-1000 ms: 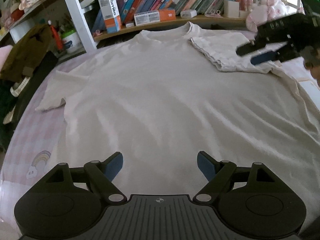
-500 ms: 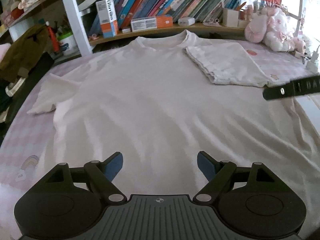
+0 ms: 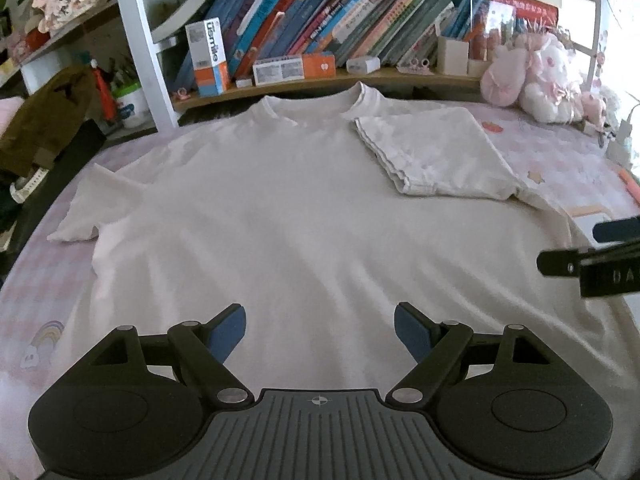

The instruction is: Fold clothes

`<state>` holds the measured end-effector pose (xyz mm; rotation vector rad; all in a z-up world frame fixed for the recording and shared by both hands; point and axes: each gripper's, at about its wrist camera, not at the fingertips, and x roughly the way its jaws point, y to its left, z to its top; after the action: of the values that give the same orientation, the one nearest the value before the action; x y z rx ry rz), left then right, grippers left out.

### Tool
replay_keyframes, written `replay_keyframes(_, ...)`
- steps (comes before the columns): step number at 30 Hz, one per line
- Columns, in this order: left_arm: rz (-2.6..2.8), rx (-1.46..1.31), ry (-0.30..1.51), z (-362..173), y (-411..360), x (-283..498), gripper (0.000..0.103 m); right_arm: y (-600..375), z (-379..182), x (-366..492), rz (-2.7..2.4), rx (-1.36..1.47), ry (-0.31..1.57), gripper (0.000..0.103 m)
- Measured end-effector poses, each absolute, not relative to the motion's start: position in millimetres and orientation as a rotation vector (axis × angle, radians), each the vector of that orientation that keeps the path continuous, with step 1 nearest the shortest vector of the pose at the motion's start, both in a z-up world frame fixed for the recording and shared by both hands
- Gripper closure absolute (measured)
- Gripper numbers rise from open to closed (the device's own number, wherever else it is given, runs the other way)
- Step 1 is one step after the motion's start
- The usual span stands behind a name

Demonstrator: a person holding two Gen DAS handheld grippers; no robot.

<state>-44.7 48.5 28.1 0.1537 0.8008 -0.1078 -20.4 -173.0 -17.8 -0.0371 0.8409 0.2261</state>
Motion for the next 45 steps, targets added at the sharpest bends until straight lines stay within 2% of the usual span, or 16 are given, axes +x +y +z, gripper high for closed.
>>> replay_keyframes(9, -0.111, 0.165, 0.773, 31.2, 42.1, -52.7, 0.019, -175.8, -20.6, -22.3, 0.227, -0.03, 0.845, 0.008)
replay_keyframes(11, -0.122, 0.17, 0.77, 30.9, 43.0, -51.7, 0.014, -173.6, -20.5, -23.5, 0.225, -0.036, 0.842, 0.007)
replay_keyframes(17, -0.203, 0.212, 0.757, 29.8, 53.9, -50.9, 0.013, -159.6, -21.1, -27.8, 0.186, -0.027, 0.846, 0.005)
replay_keyframes(24, -0.256, 0.206, 0.749, 32.5, 99.3, -41.0, 0.013, -115.7, -16.8, -35.5, 0.147, -0.027, 0.843, 0.001)
replay_keyframes(45, -0.181, 0.115, 0.735, 31.6, 253.7, -31.8, 0.013, 34.3, -20.6, -42.1, 0.209, -0.094, 0.833, 0.0)
